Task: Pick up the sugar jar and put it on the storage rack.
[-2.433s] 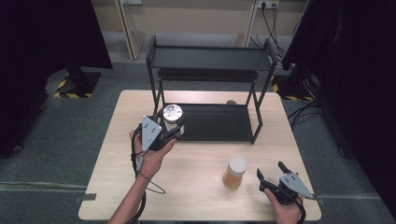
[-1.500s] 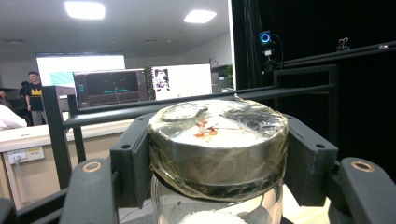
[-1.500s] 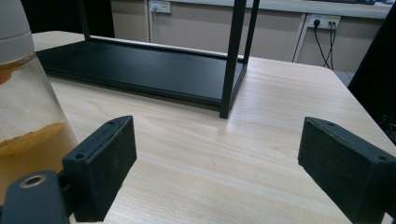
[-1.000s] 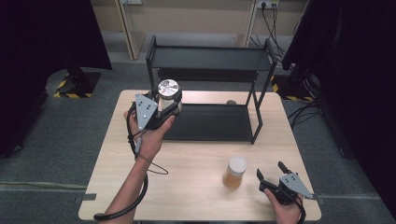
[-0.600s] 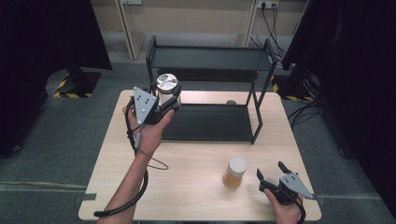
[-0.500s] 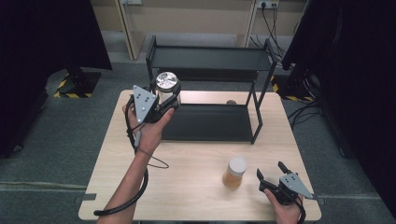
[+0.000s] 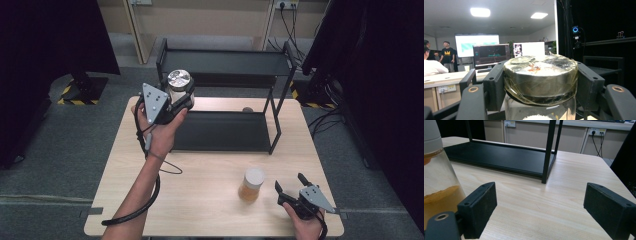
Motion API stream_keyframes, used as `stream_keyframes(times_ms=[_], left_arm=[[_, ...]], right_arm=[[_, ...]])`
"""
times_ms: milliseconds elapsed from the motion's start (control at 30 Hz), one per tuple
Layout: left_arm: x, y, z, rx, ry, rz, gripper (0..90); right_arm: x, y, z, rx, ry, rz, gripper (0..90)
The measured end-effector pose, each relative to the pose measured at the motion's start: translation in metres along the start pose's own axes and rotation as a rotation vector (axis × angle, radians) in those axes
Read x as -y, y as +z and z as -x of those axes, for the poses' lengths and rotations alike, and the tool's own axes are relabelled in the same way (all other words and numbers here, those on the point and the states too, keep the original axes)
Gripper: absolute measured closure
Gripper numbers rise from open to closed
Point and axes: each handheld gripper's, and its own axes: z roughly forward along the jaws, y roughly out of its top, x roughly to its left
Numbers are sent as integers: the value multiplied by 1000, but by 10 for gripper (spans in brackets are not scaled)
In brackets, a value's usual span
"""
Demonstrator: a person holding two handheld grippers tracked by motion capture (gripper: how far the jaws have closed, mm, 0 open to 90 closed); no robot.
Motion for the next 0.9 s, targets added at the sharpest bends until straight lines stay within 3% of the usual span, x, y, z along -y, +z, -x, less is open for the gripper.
stream_keyframes(times_ms=[900], left_arm=[[-42, 43, -7, -27, -10, 20, 349]], right_arm=[[0, 0, 0, -3, -1, -1, 117]])
